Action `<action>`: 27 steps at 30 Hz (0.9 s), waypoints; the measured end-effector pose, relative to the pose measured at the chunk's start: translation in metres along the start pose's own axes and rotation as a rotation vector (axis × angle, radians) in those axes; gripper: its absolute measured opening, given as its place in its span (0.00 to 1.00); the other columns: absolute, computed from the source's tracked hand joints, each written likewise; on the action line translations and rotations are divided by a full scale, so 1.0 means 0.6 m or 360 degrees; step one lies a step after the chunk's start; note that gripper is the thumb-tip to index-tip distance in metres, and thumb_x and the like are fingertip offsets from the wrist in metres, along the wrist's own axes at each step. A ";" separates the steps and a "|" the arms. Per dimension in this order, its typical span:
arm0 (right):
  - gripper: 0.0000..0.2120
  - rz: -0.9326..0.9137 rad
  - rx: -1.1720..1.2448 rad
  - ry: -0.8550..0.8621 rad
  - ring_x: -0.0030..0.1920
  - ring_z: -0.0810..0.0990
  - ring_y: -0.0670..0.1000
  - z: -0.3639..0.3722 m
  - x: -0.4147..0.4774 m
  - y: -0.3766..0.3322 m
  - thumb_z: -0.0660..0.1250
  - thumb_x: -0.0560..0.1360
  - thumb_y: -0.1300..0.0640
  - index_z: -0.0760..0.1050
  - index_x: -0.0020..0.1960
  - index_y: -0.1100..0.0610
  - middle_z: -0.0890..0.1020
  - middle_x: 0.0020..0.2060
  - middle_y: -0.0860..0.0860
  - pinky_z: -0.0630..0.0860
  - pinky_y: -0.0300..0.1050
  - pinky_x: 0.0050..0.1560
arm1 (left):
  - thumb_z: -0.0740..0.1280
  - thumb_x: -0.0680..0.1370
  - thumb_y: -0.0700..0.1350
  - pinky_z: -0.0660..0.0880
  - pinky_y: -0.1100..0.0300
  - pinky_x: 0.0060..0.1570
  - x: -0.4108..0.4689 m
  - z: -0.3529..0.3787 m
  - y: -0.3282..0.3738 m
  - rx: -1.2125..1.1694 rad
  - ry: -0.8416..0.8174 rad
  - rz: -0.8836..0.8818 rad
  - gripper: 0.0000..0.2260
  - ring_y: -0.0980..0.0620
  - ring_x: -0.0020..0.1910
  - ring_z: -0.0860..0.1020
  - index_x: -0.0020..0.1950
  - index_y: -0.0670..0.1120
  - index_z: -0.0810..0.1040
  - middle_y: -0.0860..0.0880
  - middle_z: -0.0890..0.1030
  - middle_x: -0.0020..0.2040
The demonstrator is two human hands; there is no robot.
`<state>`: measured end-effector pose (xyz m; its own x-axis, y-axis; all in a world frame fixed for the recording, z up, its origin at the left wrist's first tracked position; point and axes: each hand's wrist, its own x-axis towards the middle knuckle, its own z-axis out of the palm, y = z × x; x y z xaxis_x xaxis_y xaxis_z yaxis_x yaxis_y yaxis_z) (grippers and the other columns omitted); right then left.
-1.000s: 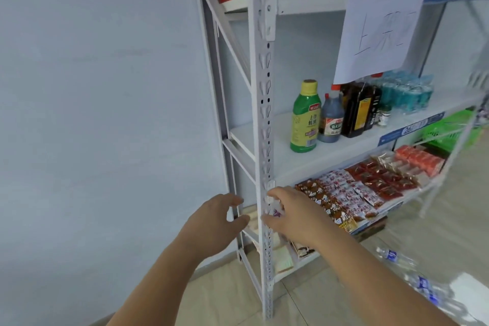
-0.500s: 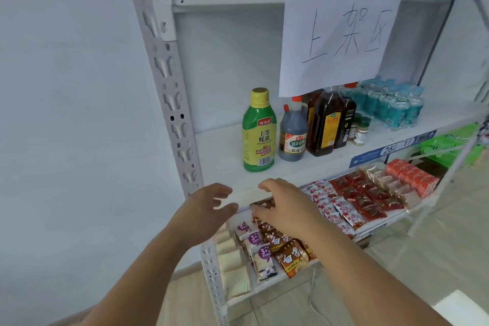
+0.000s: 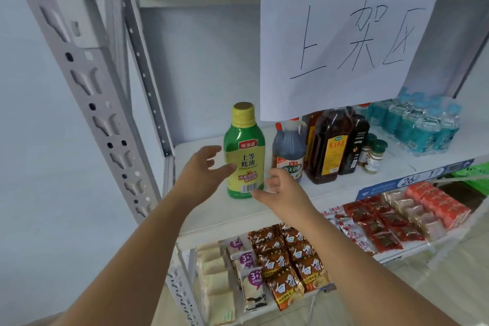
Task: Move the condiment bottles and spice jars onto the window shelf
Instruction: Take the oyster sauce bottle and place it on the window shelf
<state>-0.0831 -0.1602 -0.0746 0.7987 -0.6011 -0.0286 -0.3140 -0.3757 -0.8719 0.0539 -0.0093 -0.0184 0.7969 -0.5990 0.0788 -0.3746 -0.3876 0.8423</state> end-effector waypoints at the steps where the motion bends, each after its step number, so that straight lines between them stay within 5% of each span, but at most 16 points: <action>1: 0.42 0.0034 0.0086 -0.0023 0.67 0.76 0.51 0.000 0.013 0.005 0.78 0.71 0.43 0.61 0.78 0.53 0.75 0.70 0.51 0.74 0.54 0.69 | 0.75 0.76 0.54 0.73 0.50 0.67 0.018 0.005 0.007 -0.0039 0.0029 -0.0001 0.32 0.51 0.71 0.73 0.77 0.50 0.68 0.52 0.73 0.74; 4: 0.50 0.0101 0.0240 -0.0063 0.73 0.71 0.53 0.005 0.047 0.020 0.80 0.69 0.44 0.56 0.81 0.53 0.70 0.75 0.52 0.70 0.58 0.73 | 0.76 0.74 0.55 0.75 0.53 0.61 0.066 0.029 0.020 -0.0134 0.0038 -0.0014 0.35 0.51 0.69 0.75 0.77 0.50 0.67 0.54 0.75 0.72; 6: 0.50 0.0094 0.0305 -0.0108 0.73 0.70 0.52 0.012 0.065 0.029 0.80 0.70 0.47 0.55 0.81 0.55 0.70 0.74 0.52 0.69 0.55 0.74 | 0.78 0.73 0.55 0.78 0.58 0.52 0.088 0.047 0.025 -0.0226 -0.0030 -0.0015 0.31 0.54 0.60 0.81 0.72 0.52 0.70 0.58 0.80 0.62; 10: 0.30 0.0043 0.0336 -0.0201 0.59 0.75 0.45 0.017 0.082 0.039 0.79 0.73 0.53 0.67 0.69 0.52 0.75 0.57 0.44 0.74 0.46 0.65 | 0.80 0.71 0.51 0.78 0.62 0.43 0.106 0.066 0.029 -0.0280 -0.0070 0.0045 0.25 0.59 0.49 0.83 0.62 0.55 0.72 0.56 0.83 0.52; 12: 0.25 -0.0011 0.0288 -0.0216 0.60 0.79 0.43 0.016 0.082 0.043 0.80 0.69 0.47 0.70 0.60 0.44 0.79 0.59 0.40 0.76 0.52 0.68 | 0.81 0.69 0.53 0.78 0.61 0.43 0.106 0.067 0.029 -0.0226 -0.0011 0.0056 0.25 0.57 0.48 0.84 0.60 0.55 0.74 0.55 0.84 0.51; 15: 0.30 -0.0081 0.0272 -0.0303 0.62 0.80 0.44 0.011 0.085 0.055 0.79 0.63 0.40 0.72 0.62 0.41 0.82 0.60 0.42 0.77 0.55 0.67 | 0.82 0.68 0.54 0.79 0.61 0.42 0.090 0.065 0.039 -0.0109 0.0096 0.0053 0.24 0.59 0.46 0.83 0.59 0.53 0.76 0.56 0.84 0.49; 20: 0.32 -0.0167 0.0296 -0.0457 0.60 0.81 0.45 0.000 0.081 0.042 0.81 0.69 0.48 0.69 0.68 0.50 0.81 0.59 0.42 0.79 0.53 0.65 | 0.81 0.68 0.55 0.78 0.62 0.40 0.040 0.051 0.051 -0.0185 0.0257 -0.0035 0.19 0.57 0.42 0.86 0.55 0.53 0.82 0.55 0.87 0.45; 27: 0.34 -0.0334 0.0498 -0.0775 0.58 0.83 0.43 -0.004 0.035 0.024 0.83 0.66 0.49 0.70 0.67 0.47 0.84 0.58 0.43 0.82 0.46 0.59 | 0.80 0.68 0.55 0.80 0.62 0.41 -0.070 0.014 0.101 -0.0213 0.0396 -0.0032 0.18 0.58 0.41 0.86 0.54 0.51 0.83 0.56 0.88 0.44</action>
<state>-0.0722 -0.1798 -0.0868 0.9930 -0.1178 0.0034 -0.0182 -0.1816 -0.9832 -0.0064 -0.0134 0.0246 0.9016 -0.3952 0.1760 -0.3049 -0.2919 0.9065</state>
